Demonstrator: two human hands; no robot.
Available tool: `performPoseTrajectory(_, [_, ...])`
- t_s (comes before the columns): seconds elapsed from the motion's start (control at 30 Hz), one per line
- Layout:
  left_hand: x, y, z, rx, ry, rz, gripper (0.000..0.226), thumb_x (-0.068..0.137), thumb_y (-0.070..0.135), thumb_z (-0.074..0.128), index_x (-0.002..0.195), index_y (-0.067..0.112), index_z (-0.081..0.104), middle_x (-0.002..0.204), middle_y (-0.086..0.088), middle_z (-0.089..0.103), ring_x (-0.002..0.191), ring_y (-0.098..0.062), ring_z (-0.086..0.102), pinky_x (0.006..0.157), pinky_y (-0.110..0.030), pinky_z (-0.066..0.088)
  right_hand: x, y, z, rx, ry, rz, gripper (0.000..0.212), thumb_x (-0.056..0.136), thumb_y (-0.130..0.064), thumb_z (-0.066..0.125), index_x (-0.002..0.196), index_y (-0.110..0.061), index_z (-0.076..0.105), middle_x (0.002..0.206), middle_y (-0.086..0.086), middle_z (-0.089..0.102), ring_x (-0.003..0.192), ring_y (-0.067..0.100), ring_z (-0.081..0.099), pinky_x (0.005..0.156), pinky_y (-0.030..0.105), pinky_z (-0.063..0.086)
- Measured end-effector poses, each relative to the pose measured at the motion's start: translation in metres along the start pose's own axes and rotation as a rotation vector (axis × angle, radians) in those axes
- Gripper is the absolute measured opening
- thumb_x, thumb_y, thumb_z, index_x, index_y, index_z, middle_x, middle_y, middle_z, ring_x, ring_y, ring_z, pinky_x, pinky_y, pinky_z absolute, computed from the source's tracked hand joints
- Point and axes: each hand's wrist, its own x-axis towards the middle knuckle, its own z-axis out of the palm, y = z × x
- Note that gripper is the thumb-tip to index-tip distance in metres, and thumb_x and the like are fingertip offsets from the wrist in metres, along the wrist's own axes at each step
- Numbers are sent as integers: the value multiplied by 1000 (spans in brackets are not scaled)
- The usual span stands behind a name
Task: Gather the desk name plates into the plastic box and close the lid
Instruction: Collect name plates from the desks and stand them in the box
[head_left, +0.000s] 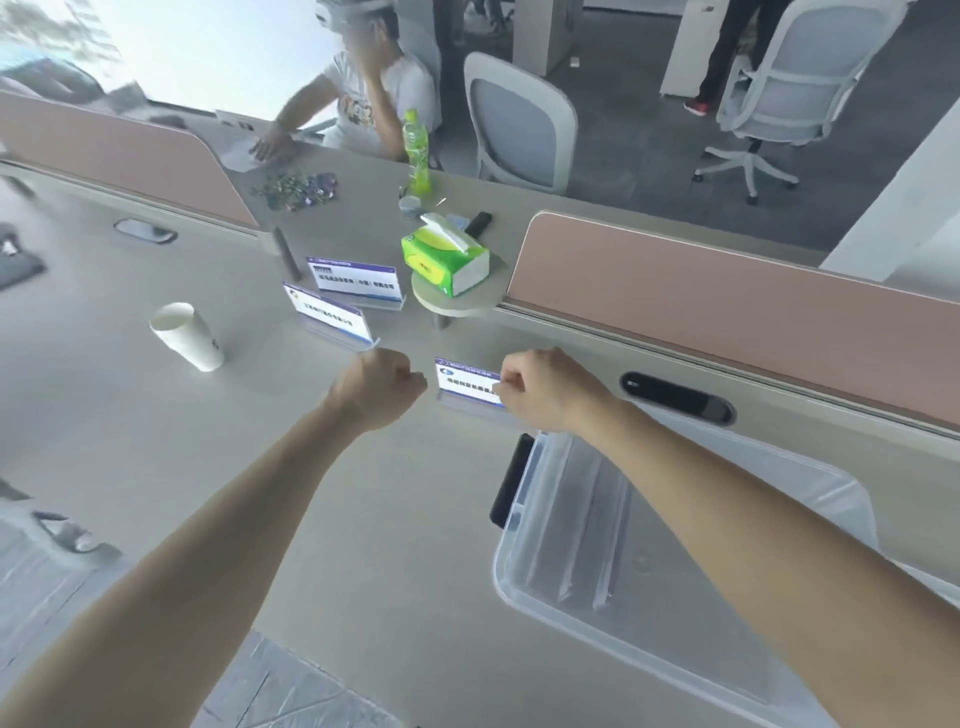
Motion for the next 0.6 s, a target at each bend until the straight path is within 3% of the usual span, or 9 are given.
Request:
performPoseTrajectory(0.13, [37, -18, 14, -4, -70, 87, 18, 88, 39, 60, 91, 22, 63, 88, 4, 62, 87, -21, 56, 69, -27, 39, 47, 9, 11, -128, -54, 30, 11, 88, -33, 54, 81, -25, 55, 94, 2, 66, 85, 27, 62, 74, 34, 53])
performPoseTrajectory(0.23, [74, -31, 37, -24, -112, 185, 28, 89, 34, 61, 113, 18, 62, 103, 1, 62, 98, -23, 60, 75, -28, 41, 83, 22, 26, -191, -114, 97, 10, 90, -32, 55, 90, -22, 58, 103, 3, 65, 88, 27, 60, 76, 33, 51])
performPoseTrajectory(0.33, [111, -40, 65, -4, -138, 223, 44, 89, 27, 60, 131, 19, 54, 129, -6, 54, 118, -30, 50, 94, -35, 41, 116, 37, 44, -253, -173, 175, 25, 91, -35, 55, 109, -18, 60, 113, 5, 63, 98, 30, 61, 82, 36, 51])
performPoseTrajectory(0.47, [150, -46, 94, 46, -186, 288, 59, 83, 27, 62, 140, 22, 44, 140, -1, 44, 127, -32, 35, 103, -41, 39, 148, 52, 71, -313, -246, 228, 36, 93, -35, 54, 121, -15, 56, 123, 6, 59, 110, 30, 59, 88, 37, 48])
performPoseTrajectory(0.6, [176, -44, 117, 123, -250, 374, 65, 79, 23, 62, 141, 24, 42, 142, 2, 41, 129, -31, 28, 104, -41, 37, 172, 60, 89, -407, -343, 241, 33, 90, -35, 56, 118, -16, 56, 118, 6, 62, 105, 30, 61, 77, 34, 46])
